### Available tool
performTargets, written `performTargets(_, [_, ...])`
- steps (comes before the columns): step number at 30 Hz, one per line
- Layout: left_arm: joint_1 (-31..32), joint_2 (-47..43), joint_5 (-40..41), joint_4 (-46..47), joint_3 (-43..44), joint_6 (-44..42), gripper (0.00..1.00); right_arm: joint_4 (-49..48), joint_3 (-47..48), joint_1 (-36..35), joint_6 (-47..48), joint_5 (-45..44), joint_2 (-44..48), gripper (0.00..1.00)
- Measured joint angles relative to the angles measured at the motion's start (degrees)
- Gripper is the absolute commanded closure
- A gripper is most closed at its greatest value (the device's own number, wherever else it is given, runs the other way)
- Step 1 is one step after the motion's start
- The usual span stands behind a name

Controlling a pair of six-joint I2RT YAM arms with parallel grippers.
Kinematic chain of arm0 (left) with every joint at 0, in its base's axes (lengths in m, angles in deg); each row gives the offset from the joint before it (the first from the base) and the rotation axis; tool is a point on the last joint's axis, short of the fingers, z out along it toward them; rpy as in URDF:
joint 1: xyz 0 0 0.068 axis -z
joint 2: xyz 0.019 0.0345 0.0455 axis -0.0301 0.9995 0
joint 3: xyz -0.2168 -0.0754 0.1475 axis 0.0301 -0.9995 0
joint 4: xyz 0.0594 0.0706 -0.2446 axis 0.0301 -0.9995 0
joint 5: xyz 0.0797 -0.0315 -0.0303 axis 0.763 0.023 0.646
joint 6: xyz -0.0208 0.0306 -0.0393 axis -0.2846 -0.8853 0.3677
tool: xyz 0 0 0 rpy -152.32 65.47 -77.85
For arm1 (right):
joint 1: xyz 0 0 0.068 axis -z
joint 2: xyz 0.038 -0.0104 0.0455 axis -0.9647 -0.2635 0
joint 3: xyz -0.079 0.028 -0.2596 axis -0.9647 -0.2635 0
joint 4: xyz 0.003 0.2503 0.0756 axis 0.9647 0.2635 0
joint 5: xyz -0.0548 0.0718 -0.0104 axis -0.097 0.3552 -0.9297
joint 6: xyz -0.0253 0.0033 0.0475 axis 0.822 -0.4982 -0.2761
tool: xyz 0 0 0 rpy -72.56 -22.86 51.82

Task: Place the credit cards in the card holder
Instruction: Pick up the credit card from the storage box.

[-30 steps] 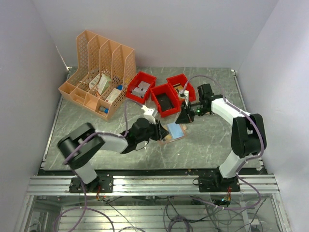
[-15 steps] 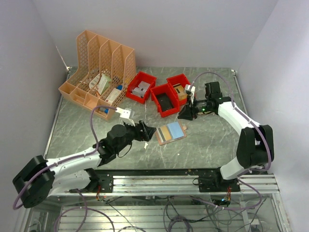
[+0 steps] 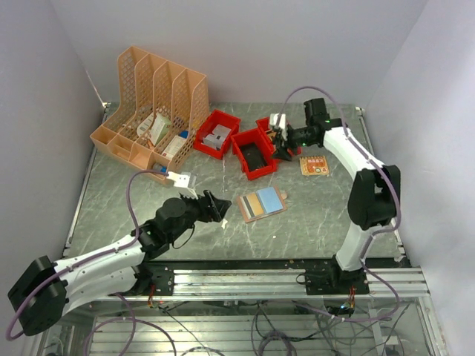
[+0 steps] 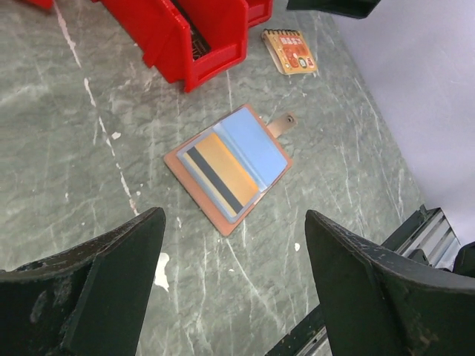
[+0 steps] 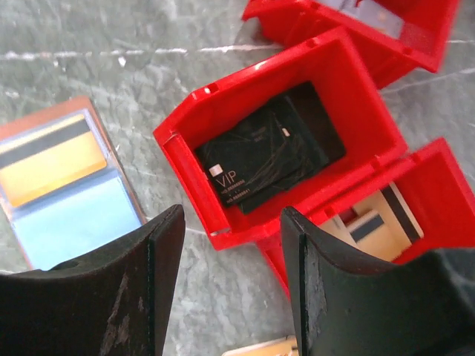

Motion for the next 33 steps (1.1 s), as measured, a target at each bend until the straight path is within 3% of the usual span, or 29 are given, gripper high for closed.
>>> performTargets(3, [0.00,-1.40,0.57,-1.33,-1.01,0.79,0.13,2.58,1.81,-3.43,6.16,-4.50,-3.65,0.55])
performTargets(7, [0.00,-4.20,1.99,-4.09,-1.66,1.18,0.14,3.19,3.89,-10.12,10.27,-11.74,-6.88,0.89])
performTargets(10, [0.00,-6.12,2.86,-5.75,-1.73,1.36,0.14,4.07,9.90,-12.55,11.58,-14.75,-11.28,1.00])
performTargets(14, [0.00,-9.03,4.09,-8.15,-2.03,1.53,0.14,4.22,15.87,-12.83,12.57,-19.19,-17.27,1.00])
performTargets(21, [0.00,-12.33,5.60,-11.04,-3.17,2.03,0.15,8.31,16.35,-12.57,17.55,-24.15,-22.21,1.00])
performTargets(33, [-0.04,-11.45,6.03,-11.50,-3.37,2.03,0.15,15.47,12.22,-14.75,27.39,-22.75,-21.14,1.00])
